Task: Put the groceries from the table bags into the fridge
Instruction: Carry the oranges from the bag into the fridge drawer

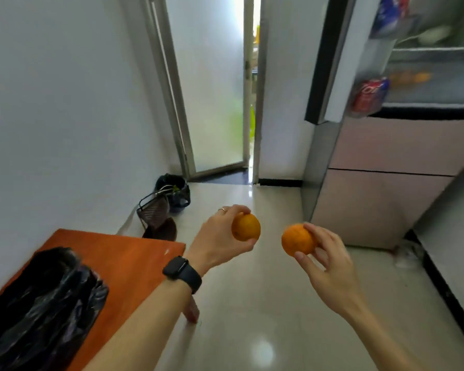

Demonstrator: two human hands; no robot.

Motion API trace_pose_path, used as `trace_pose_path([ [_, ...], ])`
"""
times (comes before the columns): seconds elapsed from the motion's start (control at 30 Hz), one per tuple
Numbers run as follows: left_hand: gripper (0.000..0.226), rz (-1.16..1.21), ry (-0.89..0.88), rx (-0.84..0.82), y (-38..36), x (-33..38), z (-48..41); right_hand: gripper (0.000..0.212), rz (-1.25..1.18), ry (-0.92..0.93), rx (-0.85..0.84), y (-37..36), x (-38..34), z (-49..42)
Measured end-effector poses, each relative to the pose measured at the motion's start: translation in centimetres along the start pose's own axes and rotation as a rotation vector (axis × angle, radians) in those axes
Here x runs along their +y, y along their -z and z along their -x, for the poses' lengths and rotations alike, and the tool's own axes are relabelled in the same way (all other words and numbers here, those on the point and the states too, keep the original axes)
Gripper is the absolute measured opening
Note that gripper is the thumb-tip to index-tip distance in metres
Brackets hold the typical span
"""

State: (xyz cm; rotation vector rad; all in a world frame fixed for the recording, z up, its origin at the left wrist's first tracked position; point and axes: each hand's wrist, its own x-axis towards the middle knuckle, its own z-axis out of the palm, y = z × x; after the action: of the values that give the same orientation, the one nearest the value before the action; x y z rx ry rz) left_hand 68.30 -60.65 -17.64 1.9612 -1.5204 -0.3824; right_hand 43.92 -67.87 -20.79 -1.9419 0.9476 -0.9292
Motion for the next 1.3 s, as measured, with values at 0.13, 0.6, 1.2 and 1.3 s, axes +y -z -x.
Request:
trace_pose_path([
  [0.13, 0.071, -0.01, -0.172, -0.033, -4.7, 6.9, -8.7, 0.059, 0.033, 0.008, 0.177, 7.9, 3.0, -3.8],
  [0.6, 0.066, 0.123, -0.615, -0.017, -15.6, 26.3, -41.4, 0.06, 0.172, 0.097, 0.479, 30.7, 10.7, -26.7],
  [1.2, 0.058, 0.115, -0.601, 0.111, -27.4, 47.3, -74.7, 0.059, 0.188, 0.114, 0.622, 56.2, 24.8, -52.2],
  [1.3, 0.059, 0.118, -0.499, 0.127, -28.2, 49.8, -79.4, 0.058, 0.242, 0.132, 0.587, 60.6, 26.4, -57.4],
])
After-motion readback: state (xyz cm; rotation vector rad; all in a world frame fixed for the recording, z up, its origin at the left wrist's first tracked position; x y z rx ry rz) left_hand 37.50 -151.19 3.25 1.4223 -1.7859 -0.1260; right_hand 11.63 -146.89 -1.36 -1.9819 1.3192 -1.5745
